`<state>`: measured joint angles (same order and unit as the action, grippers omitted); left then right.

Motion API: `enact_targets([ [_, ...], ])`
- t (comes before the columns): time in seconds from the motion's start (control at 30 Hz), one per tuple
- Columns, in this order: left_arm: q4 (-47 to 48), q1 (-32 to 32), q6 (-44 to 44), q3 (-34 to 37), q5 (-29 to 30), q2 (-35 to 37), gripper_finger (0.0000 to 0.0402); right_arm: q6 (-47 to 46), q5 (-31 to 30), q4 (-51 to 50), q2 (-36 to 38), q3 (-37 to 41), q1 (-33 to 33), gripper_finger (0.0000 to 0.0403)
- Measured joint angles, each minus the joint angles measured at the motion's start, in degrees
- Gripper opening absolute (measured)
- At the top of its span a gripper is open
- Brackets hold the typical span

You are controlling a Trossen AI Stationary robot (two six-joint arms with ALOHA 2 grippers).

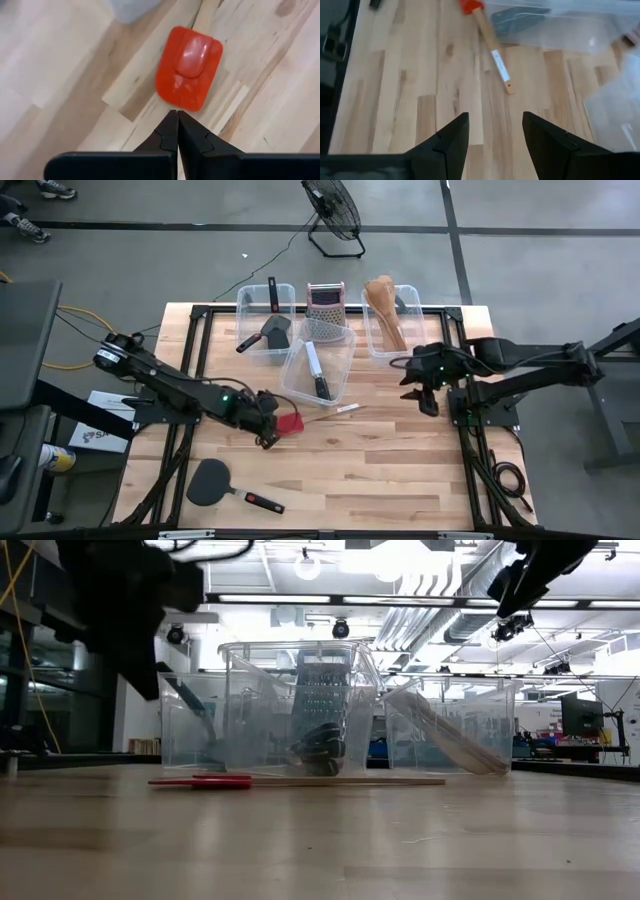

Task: Pick & Place Kitchen Items
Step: Put the red spatula into the left transparent bin

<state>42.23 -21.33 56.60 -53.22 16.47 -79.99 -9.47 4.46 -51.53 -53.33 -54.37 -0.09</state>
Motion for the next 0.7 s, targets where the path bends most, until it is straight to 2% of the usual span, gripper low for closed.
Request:
enact_targets([
  [0.17, 4.92, -3.14, -0.85, -2.81, 4.2, 0.18, 0.0, 5.11, 0.33, 1.86, -2.94, 0.0, 2.92, 0.0177],
  [0.4, 3.87, -5.4, -0.76, -2.81, 6.74, 1.41, 0.0006, 6.27, 0.26, 8.34, -11.06, 0.0, 5.89, 0.0201],
  [0.53, 1.97, -5.33, -2.59, -2.81, 6.65, 2.95, 0.0044, 9.53, -0.04, 11.56, -17.71, 0.0, 6.63, 0.0233],
  [0.7, 1.81, -5.34, -2.68, -2.81, 6.82, 6.23, 0.0116, 9.88, -0.44, 16.7, -26.64, 0.0, 6.43, 0.0251],
])
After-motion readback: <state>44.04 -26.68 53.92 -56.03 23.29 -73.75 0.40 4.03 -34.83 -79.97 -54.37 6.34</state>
